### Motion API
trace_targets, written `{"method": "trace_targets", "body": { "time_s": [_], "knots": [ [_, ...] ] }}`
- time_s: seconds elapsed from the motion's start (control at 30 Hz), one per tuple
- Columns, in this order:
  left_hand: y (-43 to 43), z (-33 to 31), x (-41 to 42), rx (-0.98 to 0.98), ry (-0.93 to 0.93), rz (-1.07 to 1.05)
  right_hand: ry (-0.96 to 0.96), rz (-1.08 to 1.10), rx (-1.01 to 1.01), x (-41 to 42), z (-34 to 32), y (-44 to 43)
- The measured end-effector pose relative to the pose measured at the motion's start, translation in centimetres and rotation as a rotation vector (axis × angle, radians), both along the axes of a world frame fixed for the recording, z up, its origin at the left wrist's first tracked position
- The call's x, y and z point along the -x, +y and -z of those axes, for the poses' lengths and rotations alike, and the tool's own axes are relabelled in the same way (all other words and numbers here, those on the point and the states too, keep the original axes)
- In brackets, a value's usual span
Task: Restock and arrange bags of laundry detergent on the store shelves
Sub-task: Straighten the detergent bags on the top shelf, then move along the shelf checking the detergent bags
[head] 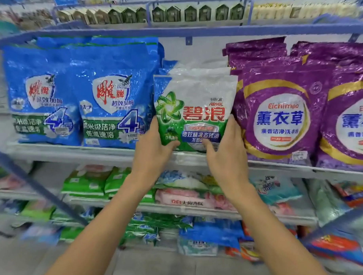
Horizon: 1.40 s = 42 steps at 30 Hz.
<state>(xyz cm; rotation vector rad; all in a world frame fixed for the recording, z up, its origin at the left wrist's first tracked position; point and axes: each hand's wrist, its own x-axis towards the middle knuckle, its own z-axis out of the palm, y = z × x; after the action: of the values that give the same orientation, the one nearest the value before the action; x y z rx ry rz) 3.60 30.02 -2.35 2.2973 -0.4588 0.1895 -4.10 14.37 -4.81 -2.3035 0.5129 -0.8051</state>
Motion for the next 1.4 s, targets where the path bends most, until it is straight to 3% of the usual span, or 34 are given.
{"method": "trace_targets", "body": {
  "time_s": [0.2,0.43,0.57,0.9,1.13,1.4],
  "knots": [
    [2.5,1.3,2.4,-0.153,-0.058,0.055,0.022,-0.059,0.081,3.5,0.7,0.8],
    [7.9,4.3,7.8,-0.282,-0.133,0.199,0.180,-0.080,0.248,9.9,3.8,3.9],
    [12.0,7.6,11.0,-0.356,-0.084,0.233,0.335,-0.041,0.275,14.4,6.6,6.6],
    [15.7,13.2,18.1,-0.421,0.064,0.303,0.591,0.043,0.092,24.0,11.8,9.4],
    [12.2,14.8,21.1,-0.395,0.130,0.326,0.618,0.107,0.018,27.4,12.7,6.0],
    [-1.2,15.6,22.9,-0.350,0.195,0.318,0.632,0.135,-0.038,27.5,12.8,-7.8]
  ]
}}
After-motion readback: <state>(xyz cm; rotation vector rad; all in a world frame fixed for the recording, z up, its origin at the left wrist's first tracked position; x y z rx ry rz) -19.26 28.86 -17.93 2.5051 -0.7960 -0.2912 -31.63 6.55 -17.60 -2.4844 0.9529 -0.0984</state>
